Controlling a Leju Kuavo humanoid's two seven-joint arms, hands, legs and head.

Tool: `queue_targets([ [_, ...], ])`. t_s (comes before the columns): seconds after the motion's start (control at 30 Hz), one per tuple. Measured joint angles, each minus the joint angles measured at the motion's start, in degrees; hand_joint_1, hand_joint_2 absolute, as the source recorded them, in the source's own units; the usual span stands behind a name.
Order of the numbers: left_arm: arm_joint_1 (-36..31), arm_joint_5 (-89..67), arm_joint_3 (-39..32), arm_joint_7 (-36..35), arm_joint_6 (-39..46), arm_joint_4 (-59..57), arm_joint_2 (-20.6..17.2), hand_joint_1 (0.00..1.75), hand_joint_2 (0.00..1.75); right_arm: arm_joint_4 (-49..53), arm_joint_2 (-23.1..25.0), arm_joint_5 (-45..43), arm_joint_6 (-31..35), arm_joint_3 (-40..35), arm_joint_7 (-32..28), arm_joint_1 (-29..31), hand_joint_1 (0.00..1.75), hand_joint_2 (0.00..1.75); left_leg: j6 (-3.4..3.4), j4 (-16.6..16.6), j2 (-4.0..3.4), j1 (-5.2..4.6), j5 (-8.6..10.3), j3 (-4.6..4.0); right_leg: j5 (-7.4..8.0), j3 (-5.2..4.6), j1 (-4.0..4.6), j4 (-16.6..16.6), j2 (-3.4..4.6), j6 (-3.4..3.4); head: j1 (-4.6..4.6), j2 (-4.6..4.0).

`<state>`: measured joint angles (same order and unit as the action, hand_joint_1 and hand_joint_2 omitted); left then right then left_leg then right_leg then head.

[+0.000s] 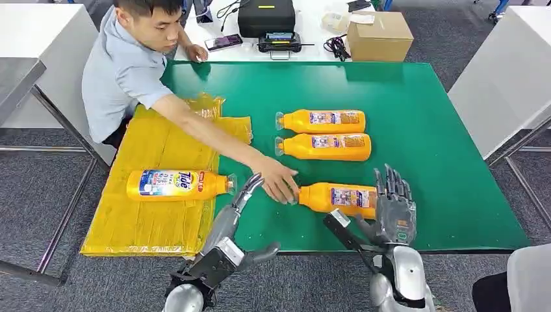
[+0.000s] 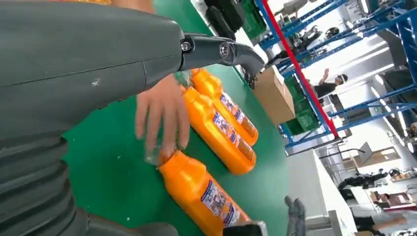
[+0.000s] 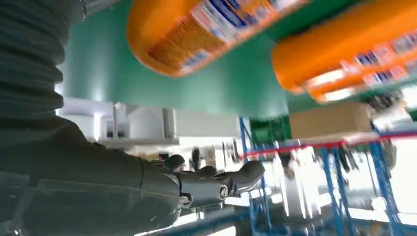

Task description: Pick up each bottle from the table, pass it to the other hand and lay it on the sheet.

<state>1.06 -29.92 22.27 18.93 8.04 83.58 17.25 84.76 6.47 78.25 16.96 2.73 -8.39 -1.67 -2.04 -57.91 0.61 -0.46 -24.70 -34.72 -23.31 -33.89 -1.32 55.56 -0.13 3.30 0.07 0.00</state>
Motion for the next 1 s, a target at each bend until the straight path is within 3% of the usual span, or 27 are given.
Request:
queue_targets([
  [0.37, 0.91, -0.59, -0.76, -0.26, -0.39, 1.31, 0.00, 0.00, 1.75, -2.23, -0.77, -0.65, -3.08, 2.01, 0.77, -0.59, 0.00, 1.75, 0.00, 0.00, 0.00, 0.00, 0.00, 0.00, 0.00, 0.00, 0.00, 0.00, 0.00, 0.00, -0.02, 0.00],
  [1.0, 0.77, -0.22, -0.37, 0.50, -1.53, 1.35, 0.00, 0.00, 1.75, -12.26, -2.16, -2.38, -1.98, 4.09, -1.18, 6.23, 0.00, 1.75, 0.00, 0.00, -0.01, -0.01, 0.00, 0.01, 0.01, 0.00, 0.00, 0.00, 0.01, 0.01, -0.02, 0.00],
])
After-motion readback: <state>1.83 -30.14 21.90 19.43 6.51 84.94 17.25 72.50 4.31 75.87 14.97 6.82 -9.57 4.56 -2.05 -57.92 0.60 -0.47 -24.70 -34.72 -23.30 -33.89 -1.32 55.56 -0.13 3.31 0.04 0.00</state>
